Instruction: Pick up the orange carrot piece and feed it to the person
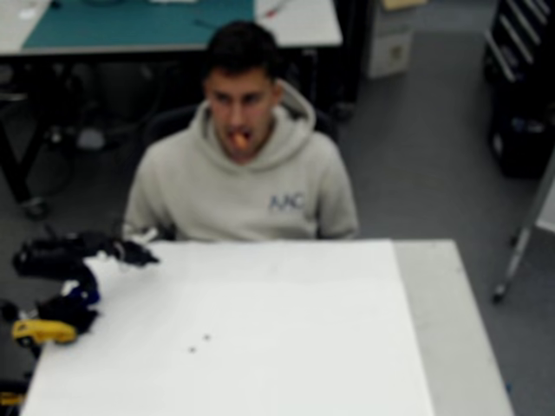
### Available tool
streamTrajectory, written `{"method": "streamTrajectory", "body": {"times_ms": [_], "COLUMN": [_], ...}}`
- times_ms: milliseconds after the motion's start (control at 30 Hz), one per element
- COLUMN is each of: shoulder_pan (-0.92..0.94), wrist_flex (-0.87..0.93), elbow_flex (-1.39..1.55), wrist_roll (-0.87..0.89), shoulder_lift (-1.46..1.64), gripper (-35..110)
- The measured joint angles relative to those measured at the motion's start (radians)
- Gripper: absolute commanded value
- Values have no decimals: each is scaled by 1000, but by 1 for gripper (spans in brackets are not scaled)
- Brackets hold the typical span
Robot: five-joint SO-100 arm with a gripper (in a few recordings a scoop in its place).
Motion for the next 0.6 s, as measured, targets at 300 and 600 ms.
{"method": "streamTrajectory", "body": {"times_ms": [300,600], "shoulder_pan": [-80,-106], "wrist_flex": [259,494], "elbow_flex": [12,26], "wrist_roll": [0,0], "shoulder_lift": [149,422], "gripper": [-1,-1]}}
